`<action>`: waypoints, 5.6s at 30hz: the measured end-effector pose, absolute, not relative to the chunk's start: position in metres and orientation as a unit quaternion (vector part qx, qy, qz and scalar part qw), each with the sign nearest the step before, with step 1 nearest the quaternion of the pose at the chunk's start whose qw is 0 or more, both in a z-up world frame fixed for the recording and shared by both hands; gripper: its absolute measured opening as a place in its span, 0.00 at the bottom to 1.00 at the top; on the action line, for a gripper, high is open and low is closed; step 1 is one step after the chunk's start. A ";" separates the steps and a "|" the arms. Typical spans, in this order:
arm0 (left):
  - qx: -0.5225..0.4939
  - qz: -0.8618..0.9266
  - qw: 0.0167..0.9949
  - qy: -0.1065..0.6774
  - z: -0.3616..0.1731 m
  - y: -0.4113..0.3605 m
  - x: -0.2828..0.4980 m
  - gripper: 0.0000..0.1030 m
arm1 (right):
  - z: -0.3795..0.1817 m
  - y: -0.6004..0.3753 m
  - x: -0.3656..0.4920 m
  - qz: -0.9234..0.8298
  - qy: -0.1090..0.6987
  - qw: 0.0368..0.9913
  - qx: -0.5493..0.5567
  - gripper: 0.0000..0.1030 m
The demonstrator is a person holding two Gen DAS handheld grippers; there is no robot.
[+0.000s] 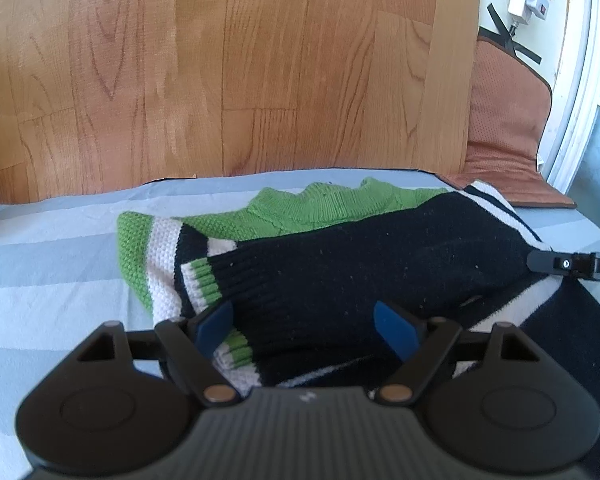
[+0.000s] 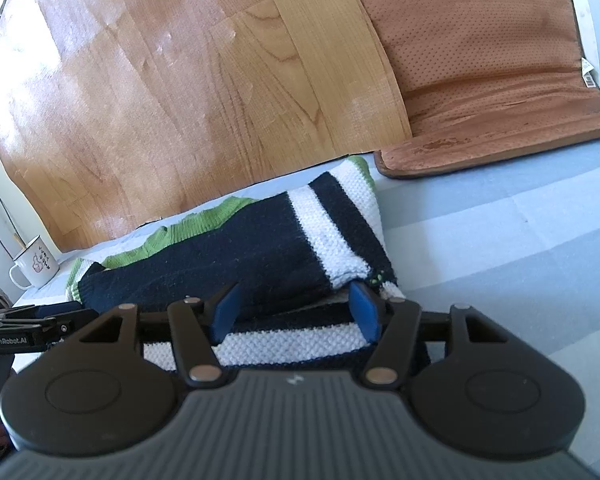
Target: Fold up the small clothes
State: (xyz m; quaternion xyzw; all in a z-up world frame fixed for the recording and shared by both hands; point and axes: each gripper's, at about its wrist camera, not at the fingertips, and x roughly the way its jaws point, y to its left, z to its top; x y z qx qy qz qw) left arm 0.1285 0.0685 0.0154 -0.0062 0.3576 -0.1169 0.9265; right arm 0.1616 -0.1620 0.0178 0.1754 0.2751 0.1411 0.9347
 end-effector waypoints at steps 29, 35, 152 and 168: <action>-0.201 -0.140 0.883 0.401 0.031 0.130 -0.120 0.82 | 0.040 -0.175 0.067 0.283 0.340 0.886 0.142 0.64; -0.214 -0.157 0.874 0.406 0.024 0.116 -0.134 0.85 | 0.037 -0.223 -0.014 0.263 0.316 0.897 0.164 0.63; -0.429 -0.043 0.795 0.427 0.019 0.205 -0.091 0.34 | 0.023 -0.228 -0.070 0.141 0.299 0.909 0.254 0.60; -0.132 -0.012 0.920 0.369 0.080 0.173 -0.120 0.58 | 0.008 -0.161 -0.091 0.223 0.209 0.919 -0.250 0.59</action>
